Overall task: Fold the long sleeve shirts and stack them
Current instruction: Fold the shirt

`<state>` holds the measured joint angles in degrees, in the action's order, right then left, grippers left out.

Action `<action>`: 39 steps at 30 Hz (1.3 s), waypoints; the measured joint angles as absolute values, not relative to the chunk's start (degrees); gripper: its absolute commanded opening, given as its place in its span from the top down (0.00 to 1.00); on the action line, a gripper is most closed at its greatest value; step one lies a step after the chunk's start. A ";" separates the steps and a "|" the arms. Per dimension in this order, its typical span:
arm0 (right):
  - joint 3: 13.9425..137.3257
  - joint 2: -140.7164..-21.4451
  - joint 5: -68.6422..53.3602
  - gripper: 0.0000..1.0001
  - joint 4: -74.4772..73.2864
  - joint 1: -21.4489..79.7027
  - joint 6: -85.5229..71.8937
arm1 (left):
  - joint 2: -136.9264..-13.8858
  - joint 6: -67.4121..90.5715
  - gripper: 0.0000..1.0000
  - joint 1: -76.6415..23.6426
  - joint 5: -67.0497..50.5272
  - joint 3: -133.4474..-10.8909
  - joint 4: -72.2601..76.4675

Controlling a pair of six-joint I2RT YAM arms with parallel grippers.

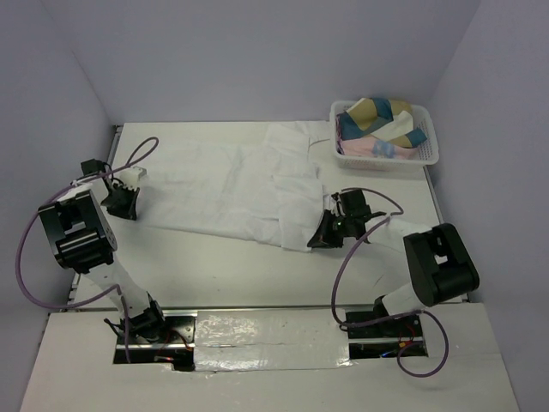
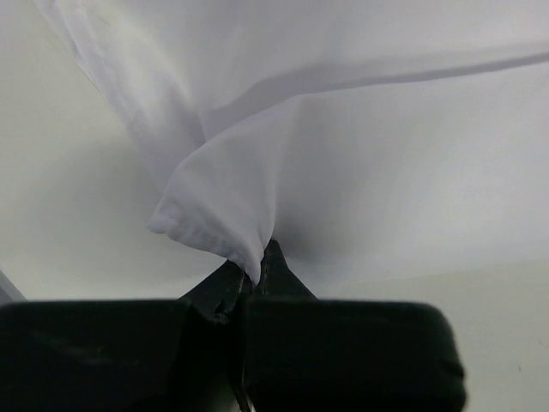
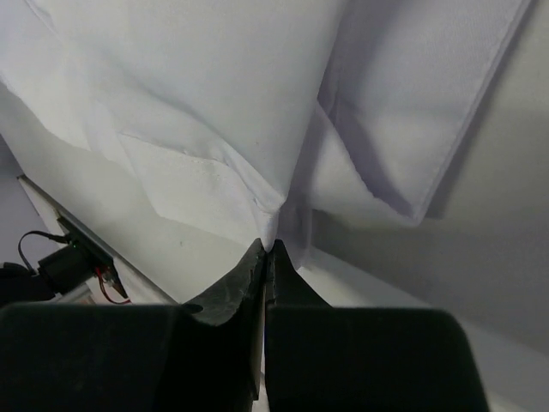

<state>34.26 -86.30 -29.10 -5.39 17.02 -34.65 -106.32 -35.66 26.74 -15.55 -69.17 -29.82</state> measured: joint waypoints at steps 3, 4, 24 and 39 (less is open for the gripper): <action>33.91 -82.35 -28.01 1.00 -8.16 16.43 -34.28 | -104.18 -36.77 1.00 27.73 -15.40 -66.35 -30.22; 33.74 -80.27 -27.42 1.00 -9.54 16.08 -33.82 | -103.15 -37.36 1.00 28.10 -15.16 -65.19 -30.37; 40.18 -71.83 -22.94 0.42 -31.79 12.05 -23.59 | -91.77 -41.36 0.15 28.77 -7.66 -63.77 -47.35; 31.35 -76.09 -23.33 0.78 -19.92 11.94 -27.22 | -93.06 -53.04 0.14 -7.03 -21.61 -83.83 -50.00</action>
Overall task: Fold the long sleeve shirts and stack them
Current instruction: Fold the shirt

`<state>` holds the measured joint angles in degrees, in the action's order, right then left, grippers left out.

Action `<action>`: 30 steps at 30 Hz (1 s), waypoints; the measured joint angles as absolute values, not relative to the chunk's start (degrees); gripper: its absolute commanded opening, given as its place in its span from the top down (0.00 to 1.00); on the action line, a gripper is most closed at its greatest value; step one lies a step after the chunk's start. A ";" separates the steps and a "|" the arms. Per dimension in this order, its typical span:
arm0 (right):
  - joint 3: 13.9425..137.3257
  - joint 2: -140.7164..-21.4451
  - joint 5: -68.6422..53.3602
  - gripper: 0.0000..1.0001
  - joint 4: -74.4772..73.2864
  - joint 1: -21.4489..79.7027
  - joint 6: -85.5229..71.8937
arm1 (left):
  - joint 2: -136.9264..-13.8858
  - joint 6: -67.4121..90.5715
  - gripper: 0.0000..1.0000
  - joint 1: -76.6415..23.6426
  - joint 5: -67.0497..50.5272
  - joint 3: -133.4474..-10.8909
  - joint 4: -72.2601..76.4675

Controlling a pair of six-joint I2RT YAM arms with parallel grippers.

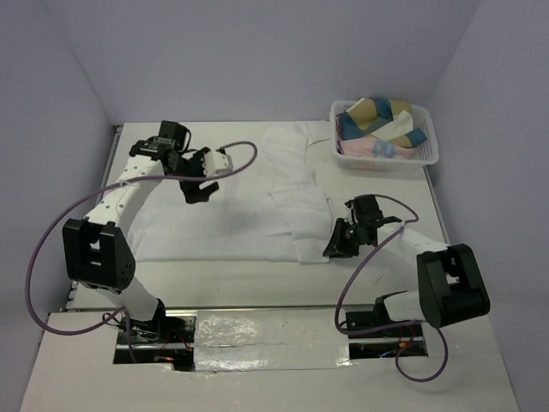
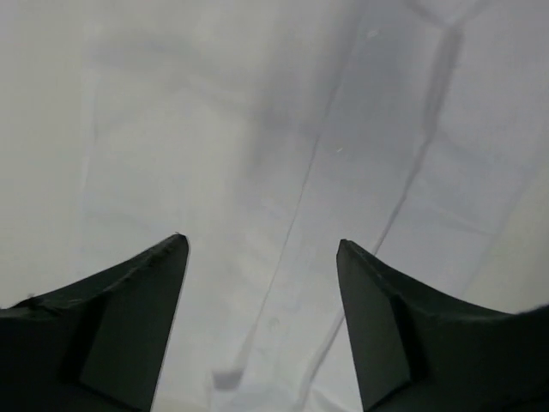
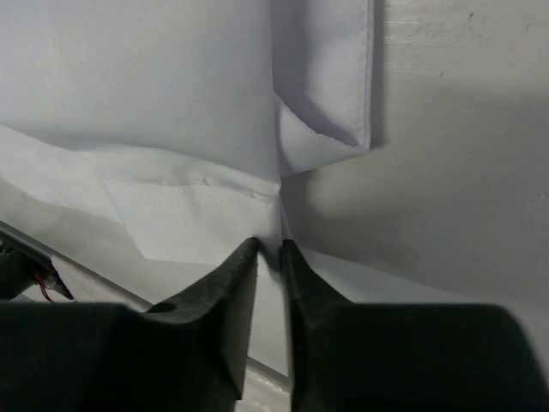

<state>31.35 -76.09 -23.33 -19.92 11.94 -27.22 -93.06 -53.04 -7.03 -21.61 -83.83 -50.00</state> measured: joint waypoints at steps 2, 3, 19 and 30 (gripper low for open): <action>31.29 -76.07 -23.07 0.90 -19.46 11.94 -27.49 | -91.18 -59.92 0.11 -10.68 -26.68 -81.91 -51.27; 31.31 -76.01 -22.87 0.92 -19.16 11.92 -27.53 | -89.91 -63.18 0.11 -12.25 -28.56 -80.71 -51.90; 34.57 -71.64 -18.65 1.00 -24.03 11.73 -22.74 | -87.88 -65.73 0.09 -45.28 -28.75 -67.75 -31.51; 37.19 -69.32 -27.29 1.00 -25.10 11.68 -23.57 | -93.60 -59.79 0.07 -51.62 -27.05 -61.67 -12.91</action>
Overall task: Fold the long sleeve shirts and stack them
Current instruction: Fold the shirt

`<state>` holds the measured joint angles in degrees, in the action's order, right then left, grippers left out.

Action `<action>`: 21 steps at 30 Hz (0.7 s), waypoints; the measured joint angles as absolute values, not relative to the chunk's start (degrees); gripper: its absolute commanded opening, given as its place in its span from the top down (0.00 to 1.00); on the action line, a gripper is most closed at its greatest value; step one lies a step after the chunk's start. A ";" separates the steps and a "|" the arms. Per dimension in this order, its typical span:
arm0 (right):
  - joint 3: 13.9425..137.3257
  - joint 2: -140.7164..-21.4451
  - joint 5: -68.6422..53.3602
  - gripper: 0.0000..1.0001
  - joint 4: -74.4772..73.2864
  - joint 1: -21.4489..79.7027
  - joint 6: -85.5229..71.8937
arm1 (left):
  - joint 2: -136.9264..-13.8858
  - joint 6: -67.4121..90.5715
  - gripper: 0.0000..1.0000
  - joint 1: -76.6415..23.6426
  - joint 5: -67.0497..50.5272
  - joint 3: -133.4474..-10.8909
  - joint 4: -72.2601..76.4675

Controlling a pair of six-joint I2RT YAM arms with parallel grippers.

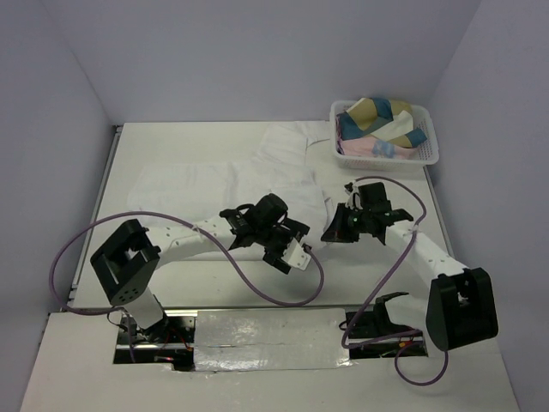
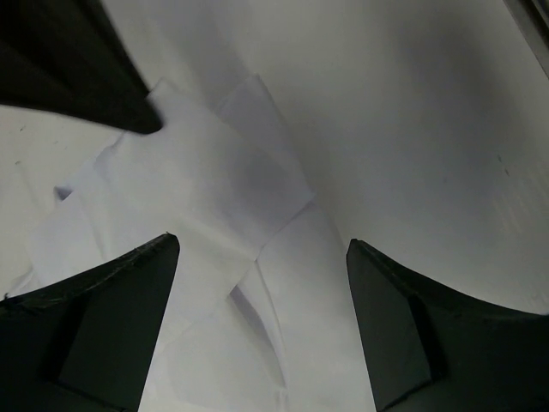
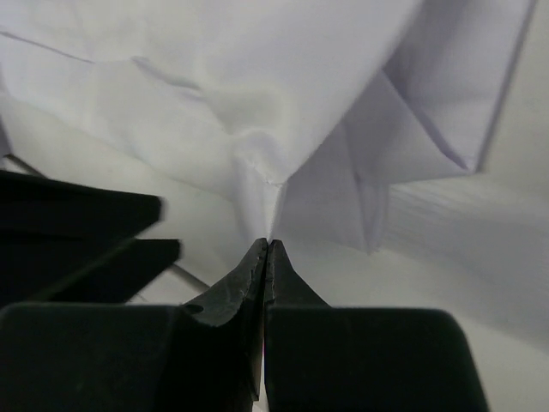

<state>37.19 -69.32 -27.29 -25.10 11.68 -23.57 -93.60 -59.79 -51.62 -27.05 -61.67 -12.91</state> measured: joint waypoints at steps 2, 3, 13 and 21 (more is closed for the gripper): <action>38.65 -67.70 -29.17 1.00 -25.08 11.68 -24.60 | -94.02 -58.28 0.05 -52.38 -26.37 -60.88 -11.03; 39.48 -66.98 -29.89 1.00 -25.06 11.68 -25.10 | -94.11 -57.78 0.05 -52.73 -26.06 -60.73 -10.20; 42.02 -65.58 -33.12 1.00 -24.45 11.66 -29.95 | -95.92 -41.91 0.02 -54.83 -16.67 -60.82 1.65; 42.02 -63.70 -34.59 1.00 -22.92 11.62 -33.76 | -97.51 -32.16 0.16 -56.95 -2.59 -61.23 8.67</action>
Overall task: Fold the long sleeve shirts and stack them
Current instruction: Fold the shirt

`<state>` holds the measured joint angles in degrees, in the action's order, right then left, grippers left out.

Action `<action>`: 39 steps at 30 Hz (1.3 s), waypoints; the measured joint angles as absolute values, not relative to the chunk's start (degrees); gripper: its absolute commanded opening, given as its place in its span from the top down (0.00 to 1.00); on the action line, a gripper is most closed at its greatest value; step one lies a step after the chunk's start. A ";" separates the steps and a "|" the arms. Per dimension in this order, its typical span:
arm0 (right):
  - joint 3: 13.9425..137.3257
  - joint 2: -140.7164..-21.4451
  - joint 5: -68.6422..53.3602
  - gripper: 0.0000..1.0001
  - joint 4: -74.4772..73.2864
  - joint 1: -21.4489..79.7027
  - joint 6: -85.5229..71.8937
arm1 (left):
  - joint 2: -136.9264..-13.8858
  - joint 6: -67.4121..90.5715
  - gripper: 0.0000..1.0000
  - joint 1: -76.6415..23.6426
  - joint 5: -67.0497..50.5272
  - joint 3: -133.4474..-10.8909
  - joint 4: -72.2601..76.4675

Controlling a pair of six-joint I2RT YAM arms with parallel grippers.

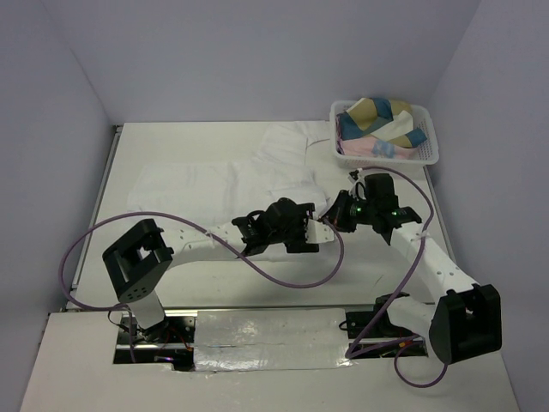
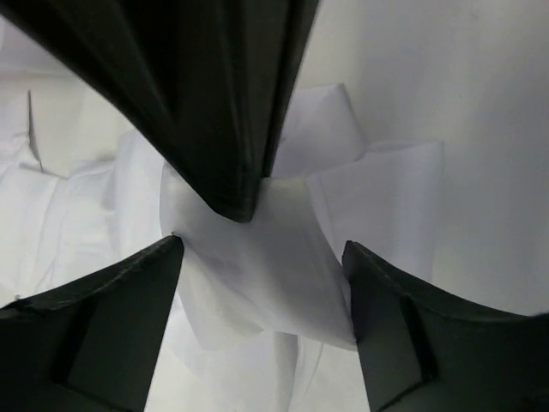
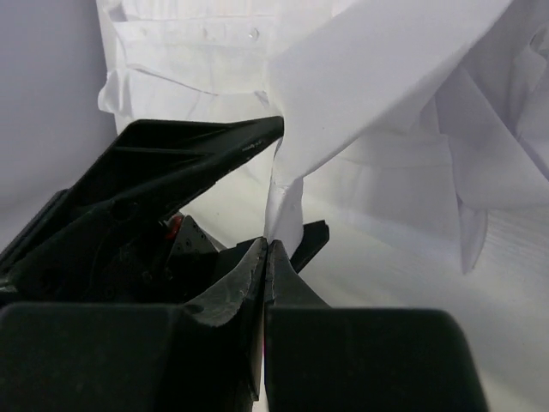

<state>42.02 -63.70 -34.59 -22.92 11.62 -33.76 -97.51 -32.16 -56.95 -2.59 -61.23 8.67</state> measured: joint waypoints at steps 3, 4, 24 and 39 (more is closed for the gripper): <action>42.02 -63.42 -34.94 1.00 -21.78 11.62 -34.79 | -97.51 -30.74 0.44 -57.01 -0.05 -61.23 9.87; 42.02 -63.40 -35.09 1.00 -21.47 11.62 -35.11 | -97.51 -30.61 0.66 -57.06 0.62 -61.23 10.22; 46.65 -55.42 -30.72 0.63 -27.31 10.46 -29.43 | -93.49 -34.35 1.00 -39.62 4.23 -79.79 -6.09; 38.09 -68.95 -31.77 0.77 -12.73 14.68 -36.40 | -97.58 -36.21 1.00 -36.71 6.13 -94.72 -9.45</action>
